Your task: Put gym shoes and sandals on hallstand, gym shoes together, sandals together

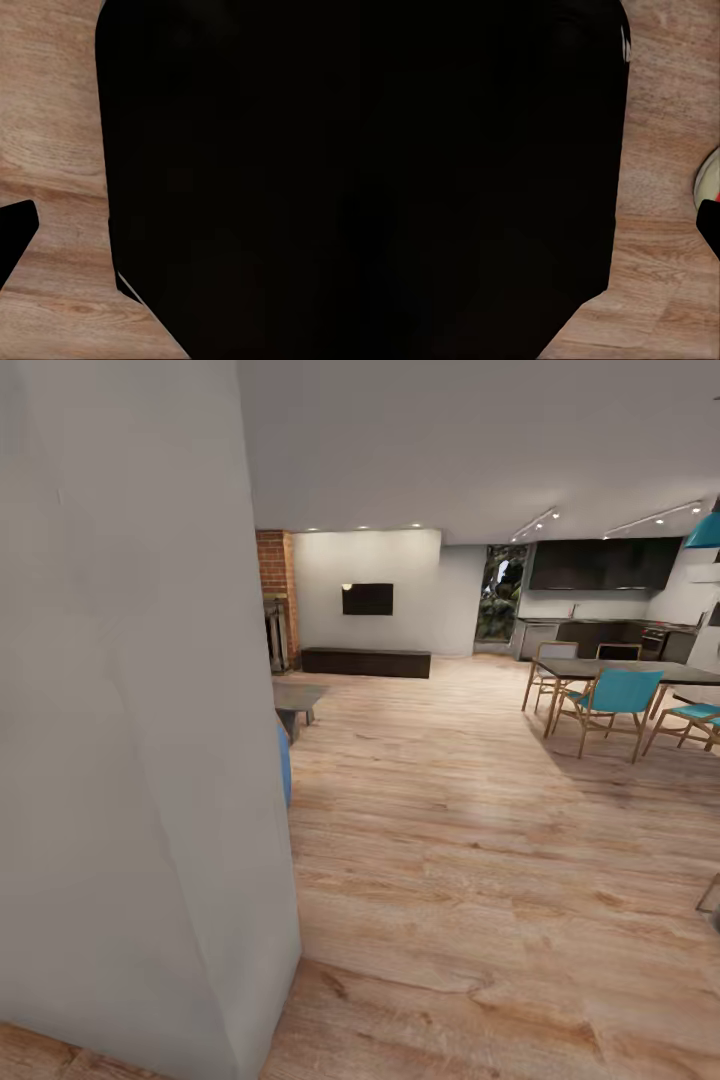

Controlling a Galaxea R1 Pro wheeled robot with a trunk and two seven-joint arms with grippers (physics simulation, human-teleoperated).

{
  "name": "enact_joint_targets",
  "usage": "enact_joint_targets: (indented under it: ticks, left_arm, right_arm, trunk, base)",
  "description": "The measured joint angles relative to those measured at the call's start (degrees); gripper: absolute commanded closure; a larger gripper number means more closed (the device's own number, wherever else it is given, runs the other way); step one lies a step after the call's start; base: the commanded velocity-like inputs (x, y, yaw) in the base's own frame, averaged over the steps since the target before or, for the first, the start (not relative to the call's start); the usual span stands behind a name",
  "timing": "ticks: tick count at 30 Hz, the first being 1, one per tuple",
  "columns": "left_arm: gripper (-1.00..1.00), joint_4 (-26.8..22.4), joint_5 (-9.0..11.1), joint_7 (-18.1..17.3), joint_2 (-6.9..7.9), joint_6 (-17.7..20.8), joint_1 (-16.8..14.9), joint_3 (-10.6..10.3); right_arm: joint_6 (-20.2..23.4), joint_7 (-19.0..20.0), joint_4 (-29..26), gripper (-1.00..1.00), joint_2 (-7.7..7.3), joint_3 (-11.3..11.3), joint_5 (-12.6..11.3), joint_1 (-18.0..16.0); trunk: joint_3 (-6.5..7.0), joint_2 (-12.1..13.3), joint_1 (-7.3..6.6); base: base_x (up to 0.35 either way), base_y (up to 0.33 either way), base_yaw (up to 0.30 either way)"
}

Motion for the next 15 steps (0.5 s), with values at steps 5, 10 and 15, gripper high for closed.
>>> enact_joint_targets:
  ticks: [5,10,15]
  left_arm:
    - [-1.00,0.0,-0.1,-0.1,-0.19,-0.1,0.0,0.1]
    - [-1.00,0.0,-0.1,-0.1,-0.18,-0.1,0.0,0.1]
    - [-1.00,-0.1,-0.1,-0.1,-0.17,-0.1,0.0,0.2]
  right_arm:
    - [0.0,-0.2,-0.9,-1.00,1.05,0.1,0.0,-0.7]
    - [0.0,-0.2,-0.9,-1.00,1.09,0.1,0.0,-0.7]
    - [0.0,-0.2,-1.9,-1.00,1.89,0.1,0.0,-1.3]
  trunk:
    - [0.02,0.0,0.00]
    - [0.02,0.0,0.00]
    - [0.02,0.0,0.00]
  base:
    - [0.000,0.000,0.000]
    - [0.000,0.000,0.000]
    - [0.000,0.000,0.000]
